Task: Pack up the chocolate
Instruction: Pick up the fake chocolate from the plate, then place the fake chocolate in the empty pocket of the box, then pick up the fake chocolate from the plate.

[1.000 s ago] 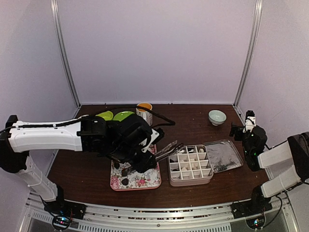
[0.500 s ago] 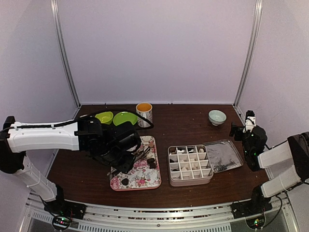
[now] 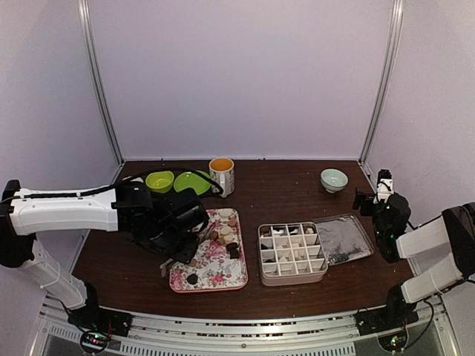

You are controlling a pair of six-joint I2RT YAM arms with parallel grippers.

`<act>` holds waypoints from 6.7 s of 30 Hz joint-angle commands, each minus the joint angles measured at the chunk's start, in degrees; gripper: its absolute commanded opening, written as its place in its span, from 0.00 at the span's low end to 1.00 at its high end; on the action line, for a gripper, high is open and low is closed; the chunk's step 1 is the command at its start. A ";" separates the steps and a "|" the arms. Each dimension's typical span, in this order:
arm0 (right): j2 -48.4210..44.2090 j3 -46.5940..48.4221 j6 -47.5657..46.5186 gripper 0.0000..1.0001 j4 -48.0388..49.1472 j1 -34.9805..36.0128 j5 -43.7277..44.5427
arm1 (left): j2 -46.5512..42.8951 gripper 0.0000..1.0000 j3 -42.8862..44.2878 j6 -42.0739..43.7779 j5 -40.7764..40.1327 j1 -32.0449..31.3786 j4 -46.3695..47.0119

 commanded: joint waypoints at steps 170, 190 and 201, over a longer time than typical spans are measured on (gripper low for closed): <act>0.09 0.76 0.03 1.00 -0.01 -0.38 0.02 | 25.93 0.35 25.05 22.54 10.94 -8.87 22.88; 0.09 0.77 0.03 1.00 -0.01 -0.38 -0.01 | -0.54 0.33 0.69 -2.00 -10.25 -6.62 10.29; 0.15 0.71 0.08 1.00 0.00 -0.31 0.04 | -5.71 0.31 -9.93 -11.96 -12.71 -4.06 15.98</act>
